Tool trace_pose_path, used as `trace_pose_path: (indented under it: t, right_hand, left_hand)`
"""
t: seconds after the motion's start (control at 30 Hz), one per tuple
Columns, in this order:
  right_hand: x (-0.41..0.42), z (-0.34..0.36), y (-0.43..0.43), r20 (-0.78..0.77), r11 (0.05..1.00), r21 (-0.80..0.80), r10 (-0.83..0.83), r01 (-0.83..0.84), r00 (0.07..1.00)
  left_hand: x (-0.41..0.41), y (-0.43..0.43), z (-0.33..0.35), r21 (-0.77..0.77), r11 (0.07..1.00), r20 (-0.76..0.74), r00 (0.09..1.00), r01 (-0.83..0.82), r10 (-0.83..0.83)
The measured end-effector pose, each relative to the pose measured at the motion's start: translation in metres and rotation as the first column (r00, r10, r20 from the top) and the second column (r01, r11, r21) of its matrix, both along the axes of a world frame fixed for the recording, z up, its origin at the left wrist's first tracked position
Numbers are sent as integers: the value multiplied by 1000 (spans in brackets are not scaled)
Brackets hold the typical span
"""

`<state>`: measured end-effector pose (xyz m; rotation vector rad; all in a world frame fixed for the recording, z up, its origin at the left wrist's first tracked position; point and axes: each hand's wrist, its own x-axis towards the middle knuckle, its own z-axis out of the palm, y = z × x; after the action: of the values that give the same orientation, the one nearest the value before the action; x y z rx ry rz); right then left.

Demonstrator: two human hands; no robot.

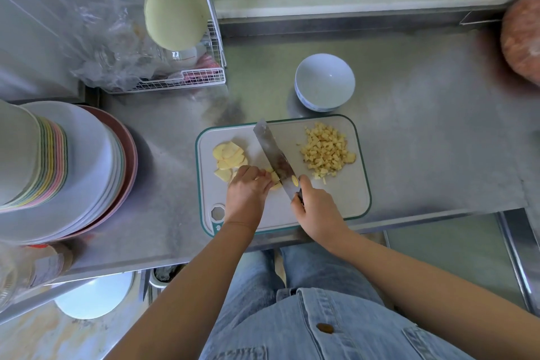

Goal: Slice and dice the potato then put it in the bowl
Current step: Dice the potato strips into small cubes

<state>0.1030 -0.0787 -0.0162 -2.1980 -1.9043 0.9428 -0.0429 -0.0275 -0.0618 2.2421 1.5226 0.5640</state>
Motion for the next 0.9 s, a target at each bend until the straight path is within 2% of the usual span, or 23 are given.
trace_pose_path:
  t: [0.13, 0.33, 0.9]
  right_hand:
    - [6, 10, 1, -52, 999, 35, 3, -1, 999]
    - [6, 17, -3, 5, 997, -4, 75, -75, 997]
    - [-11, -3, -3, 78, 998, -36, 58, -55, 995]
  left_hand:
    - [0, 0, 1, -7, 1000, -25, 999, -26, 26]
    - [-1, 0, 0, -20, 998, -26, 998, -62, 62]
    - [-2, 2, -5, -15, 999, -10, 999, -39, 39]
